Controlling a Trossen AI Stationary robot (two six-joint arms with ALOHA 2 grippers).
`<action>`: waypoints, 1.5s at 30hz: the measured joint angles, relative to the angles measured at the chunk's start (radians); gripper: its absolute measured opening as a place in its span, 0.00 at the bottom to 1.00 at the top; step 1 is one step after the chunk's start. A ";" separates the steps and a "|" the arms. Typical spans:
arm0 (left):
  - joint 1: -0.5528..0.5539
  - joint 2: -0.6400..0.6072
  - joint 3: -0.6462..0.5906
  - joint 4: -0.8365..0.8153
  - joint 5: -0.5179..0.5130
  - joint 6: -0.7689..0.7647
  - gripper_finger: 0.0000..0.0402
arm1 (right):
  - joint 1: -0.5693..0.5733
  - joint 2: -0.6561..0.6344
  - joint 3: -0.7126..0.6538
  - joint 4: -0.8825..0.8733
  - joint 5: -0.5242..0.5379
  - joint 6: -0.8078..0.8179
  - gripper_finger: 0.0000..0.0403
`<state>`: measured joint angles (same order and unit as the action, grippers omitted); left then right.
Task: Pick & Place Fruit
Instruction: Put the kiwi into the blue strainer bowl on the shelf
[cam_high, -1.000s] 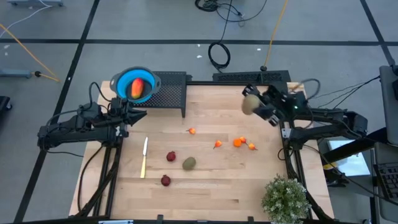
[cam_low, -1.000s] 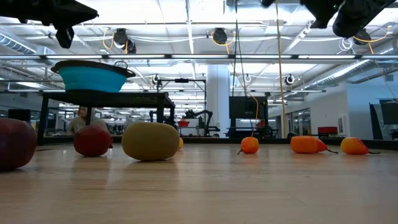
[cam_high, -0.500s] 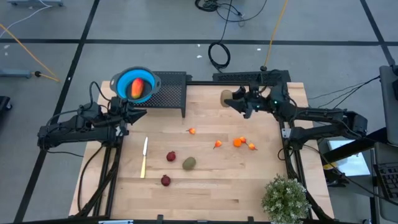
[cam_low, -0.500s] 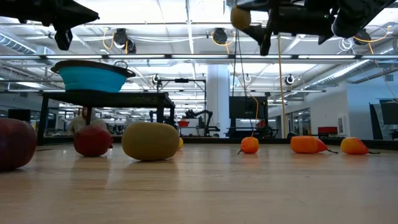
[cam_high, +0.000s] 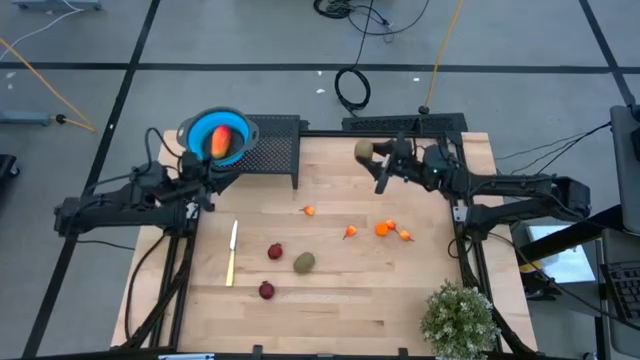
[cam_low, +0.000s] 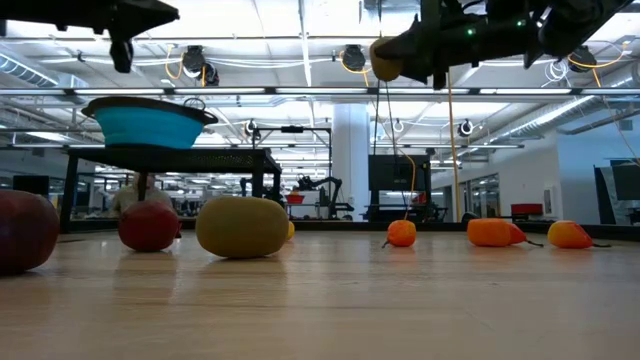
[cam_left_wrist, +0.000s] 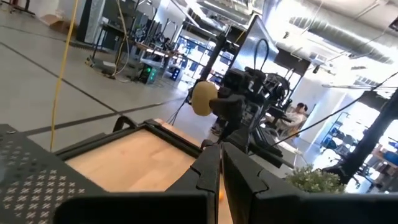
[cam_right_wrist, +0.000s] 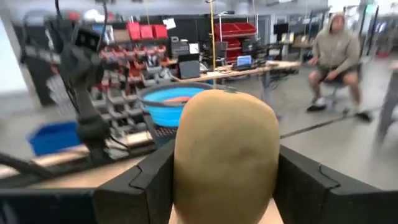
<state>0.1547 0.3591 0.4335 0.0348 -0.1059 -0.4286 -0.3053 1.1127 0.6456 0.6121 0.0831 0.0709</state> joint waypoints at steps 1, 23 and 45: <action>0.000 0.025 0.000 0.024 0.000 0.000 0.04 | 0.011 0.000 0.000 0.001 0.011 -0.045 0.52; -0.010 0.497 0.082 0.434 0.054 0.060 0.04 | 0.121 0.013 0.063 0.067 0.020 -0.269 0.52; -0.081 0.817 0.454 0.274 0.080 0.358 0.06 | 0.152 0.185 0.229 0.064 -0.280 -0.065 0.52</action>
<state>0.0738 1.1763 0.8878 0.3089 -0.0257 -0.0701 -0.1528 1.2981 0.8742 0.6759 -0.1966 0.0057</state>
